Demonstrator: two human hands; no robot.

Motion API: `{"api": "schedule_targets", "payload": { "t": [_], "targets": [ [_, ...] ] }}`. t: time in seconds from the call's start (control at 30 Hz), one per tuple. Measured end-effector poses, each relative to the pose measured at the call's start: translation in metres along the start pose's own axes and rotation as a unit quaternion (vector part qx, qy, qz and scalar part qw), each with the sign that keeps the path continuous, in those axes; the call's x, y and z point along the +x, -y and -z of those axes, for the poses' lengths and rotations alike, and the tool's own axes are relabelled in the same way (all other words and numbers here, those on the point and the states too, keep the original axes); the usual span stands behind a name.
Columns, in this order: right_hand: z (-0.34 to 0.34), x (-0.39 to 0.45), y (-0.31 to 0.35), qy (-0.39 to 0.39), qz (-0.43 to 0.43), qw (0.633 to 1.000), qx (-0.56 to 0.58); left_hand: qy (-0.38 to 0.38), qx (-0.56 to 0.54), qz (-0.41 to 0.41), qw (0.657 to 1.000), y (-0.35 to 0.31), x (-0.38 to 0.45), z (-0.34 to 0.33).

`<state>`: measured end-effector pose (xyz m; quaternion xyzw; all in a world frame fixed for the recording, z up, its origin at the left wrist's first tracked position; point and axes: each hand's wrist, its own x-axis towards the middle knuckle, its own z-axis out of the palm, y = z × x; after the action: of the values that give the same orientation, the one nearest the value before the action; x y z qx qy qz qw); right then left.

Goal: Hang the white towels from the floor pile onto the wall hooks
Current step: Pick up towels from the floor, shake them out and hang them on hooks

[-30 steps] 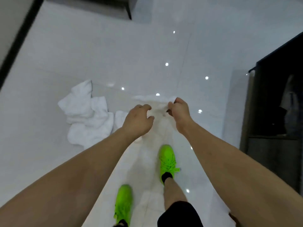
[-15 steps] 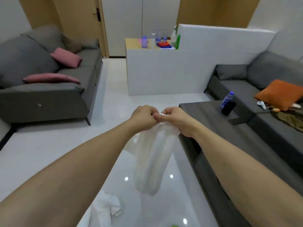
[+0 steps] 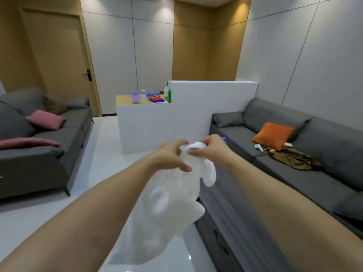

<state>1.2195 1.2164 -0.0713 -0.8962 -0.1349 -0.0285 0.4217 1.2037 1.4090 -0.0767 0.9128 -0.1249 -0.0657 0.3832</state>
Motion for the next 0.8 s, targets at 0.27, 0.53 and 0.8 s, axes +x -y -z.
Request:
{"api": "schedule_targets", "payload": {
  "t": [0.27,0.53,0.8],
  "targets": [
    [0.137,-0.070,-0.086,0.078,-0.073,0.969,-0.222,-0.076,-0.134,0.015,0.988,-0.089,0.020,-0.084],
    [0.186,-0.073,-0.105,-0.157,-0.015,0.984,0.081,0.001,-0.144,-0.078,0.986,-0.201,0.071,-0.153],
    [0.220,-0.039,-0.191,-0.020,-0.105,0.983,0.153,-0.063,-0.171,-0.089,0.979,-0.234,0.177,-0.150]
  ]
}}
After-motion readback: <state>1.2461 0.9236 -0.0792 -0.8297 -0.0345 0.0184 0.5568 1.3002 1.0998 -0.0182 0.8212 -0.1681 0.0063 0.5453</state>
